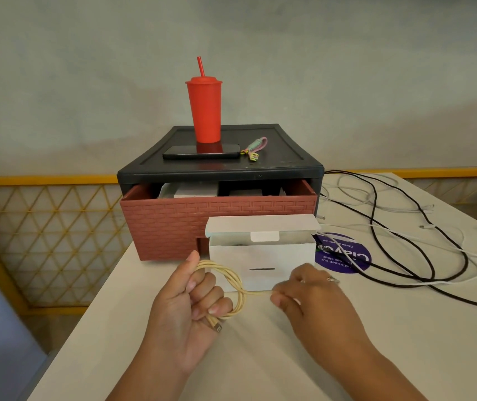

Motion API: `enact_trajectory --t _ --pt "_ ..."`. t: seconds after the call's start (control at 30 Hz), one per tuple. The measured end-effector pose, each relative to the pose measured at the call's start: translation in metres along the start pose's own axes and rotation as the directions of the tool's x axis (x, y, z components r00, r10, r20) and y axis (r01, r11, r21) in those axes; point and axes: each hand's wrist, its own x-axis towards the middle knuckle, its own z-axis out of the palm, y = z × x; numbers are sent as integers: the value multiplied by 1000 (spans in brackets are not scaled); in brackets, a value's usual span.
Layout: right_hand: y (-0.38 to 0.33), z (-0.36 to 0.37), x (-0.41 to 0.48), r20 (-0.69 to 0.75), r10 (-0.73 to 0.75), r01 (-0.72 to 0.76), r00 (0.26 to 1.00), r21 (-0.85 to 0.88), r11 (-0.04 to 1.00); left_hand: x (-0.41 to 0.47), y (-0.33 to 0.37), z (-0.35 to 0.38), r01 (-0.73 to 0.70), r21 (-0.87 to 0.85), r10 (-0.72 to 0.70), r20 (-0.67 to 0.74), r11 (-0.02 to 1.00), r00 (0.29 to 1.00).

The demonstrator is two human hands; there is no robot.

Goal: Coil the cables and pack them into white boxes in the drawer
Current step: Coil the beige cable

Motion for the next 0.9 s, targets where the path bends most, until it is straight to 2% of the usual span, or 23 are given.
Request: enact_trajectory --t 0.07,0.13,0.2,0.27,0.33,0.43,0.6,0.73,0.8,0.9 --pt "-1 -1 -1 -107 122 -107 987 135 985 -1 -1 1 15 0 -15 3 1000 1000" --pt "-2 1 -1 -93 249 -196 964 385 902 -2 -3 2 29 -1 -29 8 1000 1000" --pt "-7 4 1 53 355 -299 933 661 688 -3 -4 3 44 -2 -44 15 999 999" --pt "-15 6 0 208 382 -360 900 849 387 -4 -5 3 59 -1 -59 18 998 998" --pt "-21 4 -1 306 357 -372 883 919 133 -5 -5 4 71 1 -71 16 998 997" --pt "-24 1 -4 371 315 -367 874 927 -74 -5 -6 4 86 -1 -86 19 996 996" --pt "-24 0 -3 445 290 -397 847 893 -211 -6 -6 4 103 -5 -103 15 995 995" --pt "-26 0 -4 480 297 -404 825 870 -283 -6 -5 5 109 2 -109 15 994 994" --pt "-28 1 -4 486 291 -410 824 866 -285 -6 -5 5 116 -2 -116 22 993 993" --pt "-30 5 -6 477 257 -437 840 877 -200 -5 -8 5 132 1 -132 25 991 991"
